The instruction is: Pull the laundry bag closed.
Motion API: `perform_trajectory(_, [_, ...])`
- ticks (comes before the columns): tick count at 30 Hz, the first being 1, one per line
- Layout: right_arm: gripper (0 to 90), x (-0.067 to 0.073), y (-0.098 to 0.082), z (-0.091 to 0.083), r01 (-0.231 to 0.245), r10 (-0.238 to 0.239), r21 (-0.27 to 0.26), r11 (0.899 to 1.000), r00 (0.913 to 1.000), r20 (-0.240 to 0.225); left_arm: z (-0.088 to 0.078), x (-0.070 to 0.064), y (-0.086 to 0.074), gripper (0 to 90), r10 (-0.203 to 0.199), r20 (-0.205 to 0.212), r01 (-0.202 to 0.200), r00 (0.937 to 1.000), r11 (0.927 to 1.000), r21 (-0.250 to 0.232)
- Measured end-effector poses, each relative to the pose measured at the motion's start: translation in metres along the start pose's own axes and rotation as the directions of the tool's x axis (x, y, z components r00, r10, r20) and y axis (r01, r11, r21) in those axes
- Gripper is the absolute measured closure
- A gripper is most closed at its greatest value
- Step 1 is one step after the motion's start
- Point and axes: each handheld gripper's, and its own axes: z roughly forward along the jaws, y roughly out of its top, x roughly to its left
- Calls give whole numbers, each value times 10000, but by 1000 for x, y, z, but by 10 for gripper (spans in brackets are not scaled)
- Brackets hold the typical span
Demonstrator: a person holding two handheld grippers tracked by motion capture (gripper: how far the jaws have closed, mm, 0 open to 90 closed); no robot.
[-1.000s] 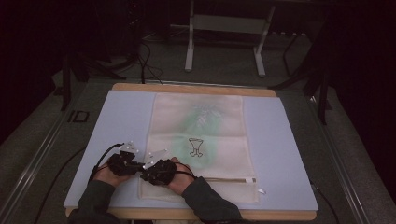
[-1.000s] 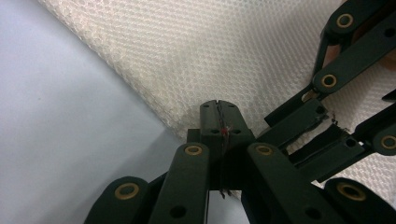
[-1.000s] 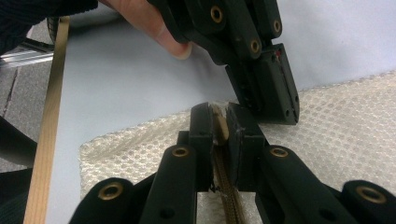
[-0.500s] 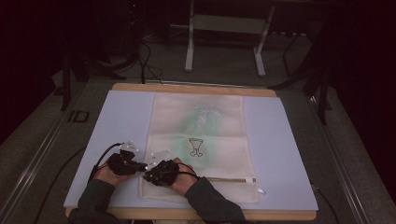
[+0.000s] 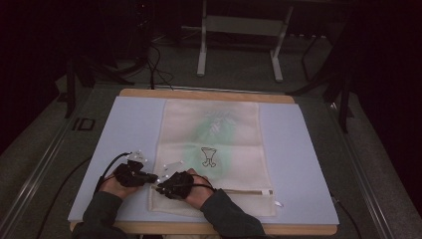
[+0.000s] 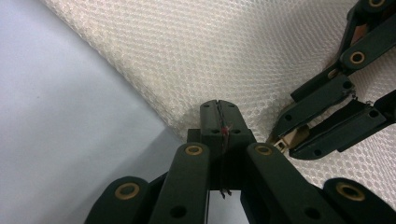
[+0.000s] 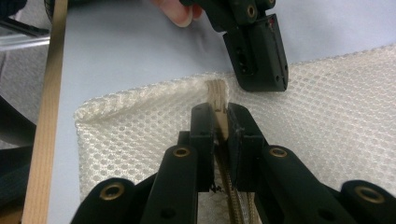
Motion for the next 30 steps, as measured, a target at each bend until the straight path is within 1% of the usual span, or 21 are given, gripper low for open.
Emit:
perform_trajectory(1, [823, 1, 0, -1, 120, -121, 73, 9999, 9999, 106, 0, 0, 0, 900, -1, 11, 1, 10000, 10000, 1])
perform_trajectory(8, [823, 4, 2, -3, 263, -271, 296, 9992, 9992, 287, 0, 1, 0, 900, 5, 40, -5, 10000, 10000, 27])
perform_trajectory(9, [823, 4, 2, -4, 393, -405, 354, 9986, 9986, 341, 0, 1, 0, 900, 22, 36, -22, 10000, 10000, 46])
perform_trajectory(12, [823, 5, 2, -5, 332, -345, 375, 9987, 9988, 353, 0, 0, 1, 900, 34, 24, -34, 10000, 10000, 64])
perform_trajectory(23, [823, 4, -1, -9, 349, -367, 462, 9983, 9986, 385, 0, 1, 1, 900, 40, 31, -41, 10000, 9999, 91])
perform_trajectory(25, [823, 6, -1, -10, 390, -414, 564, 9977, 9982, 429, 0, 1, 1, 900, 35, 33, -36, 10000, 10000, 92])
perform_trajectory(30, [823, 6, -3, -12, 382, -410, 610, 9974, 9982, 448, 0, 1, 1, 900, 36, 32, -36, 10000, 10000, 82])
